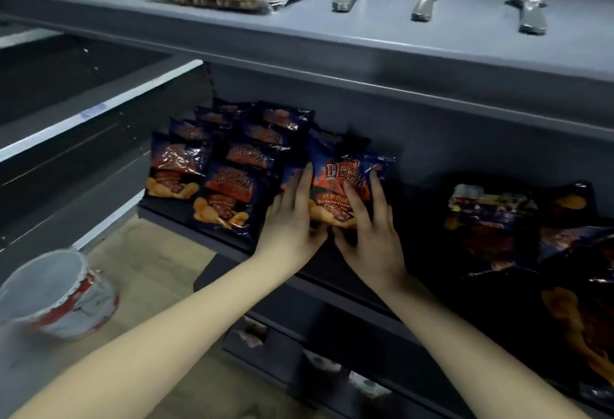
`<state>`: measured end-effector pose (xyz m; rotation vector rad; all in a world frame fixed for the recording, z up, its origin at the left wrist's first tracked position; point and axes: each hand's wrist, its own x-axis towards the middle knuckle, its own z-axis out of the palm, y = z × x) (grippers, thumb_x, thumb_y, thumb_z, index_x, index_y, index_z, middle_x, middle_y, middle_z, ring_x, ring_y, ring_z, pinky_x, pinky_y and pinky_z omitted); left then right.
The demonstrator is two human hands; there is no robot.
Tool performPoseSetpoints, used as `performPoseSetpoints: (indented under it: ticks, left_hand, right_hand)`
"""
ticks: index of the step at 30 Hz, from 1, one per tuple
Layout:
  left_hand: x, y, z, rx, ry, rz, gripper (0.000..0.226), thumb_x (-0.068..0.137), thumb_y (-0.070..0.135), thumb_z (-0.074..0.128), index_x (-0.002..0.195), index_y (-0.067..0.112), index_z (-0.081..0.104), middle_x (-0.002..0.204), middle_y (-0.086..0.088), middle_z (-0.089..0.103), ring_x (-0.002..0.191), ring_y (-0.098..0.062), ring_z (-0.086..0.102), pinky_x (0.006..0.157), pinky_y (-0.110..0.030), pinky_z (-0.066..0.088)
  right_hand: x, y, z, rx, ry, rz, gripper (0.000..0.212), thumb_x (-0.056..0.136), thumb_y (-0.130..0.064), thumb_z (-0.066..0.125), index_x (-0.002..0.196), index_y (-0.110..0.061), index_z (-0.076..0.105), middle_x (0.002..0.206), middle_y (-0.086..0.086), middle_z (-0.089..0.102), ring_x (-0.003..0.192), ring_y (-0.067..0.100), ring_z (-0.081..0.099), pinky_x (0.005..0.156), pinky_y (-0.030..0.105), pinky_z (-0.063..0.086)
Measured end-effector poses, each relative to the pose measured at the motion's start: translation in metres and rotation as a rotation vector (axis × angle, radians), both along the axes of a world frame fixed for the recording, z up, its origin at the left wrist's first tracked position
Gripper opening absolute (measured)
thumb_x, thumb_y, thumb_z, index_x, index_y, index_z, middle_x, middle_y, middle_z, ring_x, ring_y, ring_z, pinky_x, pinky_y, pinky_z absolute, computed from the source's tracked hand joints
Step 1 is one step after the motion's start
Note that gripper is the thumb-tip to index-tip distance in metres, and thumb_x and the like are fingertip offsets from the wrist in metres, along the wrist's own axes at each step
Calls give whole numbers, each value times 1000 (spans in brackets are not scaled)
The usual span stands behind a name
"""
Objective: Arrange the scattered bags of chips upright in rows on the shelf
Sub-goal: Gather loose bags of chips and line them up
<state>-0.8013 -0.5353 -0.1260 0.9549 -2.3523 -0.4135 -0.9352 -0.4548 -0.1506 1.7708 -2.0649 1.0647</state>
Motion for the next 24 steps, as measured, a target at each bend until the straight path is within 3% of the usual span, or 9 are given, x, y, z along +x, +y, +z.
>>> performPoseSetpoints:
  ticks: [7,10,15,18,20,22,24]
  left_hand:
    - [45,-12,-20,138,3,36,114,74,22,75,141,41,-16,147,-11,31,132,-31,34,105,-48,38]
    - [52,-16,-28,158,-53,20,111,73,21,75,148,33,-7,147,-13,28,130,-35,35,101,-50,40]
    - [53,-22,-32,112,-151,13,107,73,25,75,150,26,0,152,-13,19,133,-37,31,104,-47,38]
    - [53,-29,-29,-18,-276,42,107,73,34,74,150,23,2,153,-12,18,131,-37,30,105,-45,33]
    - [54,-34,-26,-86,-351,52,106,74,40,73,150,22,2,155,-11,14,133,-37,25,107,-46,29]
    - [57,-41,-25,-122,-389,36,105,75,43,71,150,22,1,157,-9,6,138,-39,14,112,-48,21]
    - [60,-48,-23,-170,-414,2,104,76,46,69,150,22,0,158,-5,-2,142,-37,4,114,-49,13]
  right_hand:
    - [39,-14,-21,125,34,55,89,76,-33,74,146,-32,19,156,13,15,115,36,47,59,34,56]
    - [47,-14,-30,150,45,60,92,74,-32,76,147,-31,20,156,13,15,113,37,49,59,34,56]
    - [53,-14,-35,163,82,-9,92,73,-35,77,148,-28,24,155,14,16,106,36,51,64,37,56]
    - [55,-17,-35,177,129,-91,89,73,-40,75,146,-26,28,154,18,20,102,38,51,74,46,54]
    - [55,-19,-36,178,189,-171,87,71,-47,73,145,-27,31,153,18,20,114,44,44,85,56,47]
    - [54,-21,-39,166,251,-203,87,72,-52,69,146,-28,29,155,17,16,135,46,25,100,64,31]
    - [54,-24,-40,168,295,-187,91,73,-54,68,149,-30,23,157,15,11,143,42,8,107,66,16]
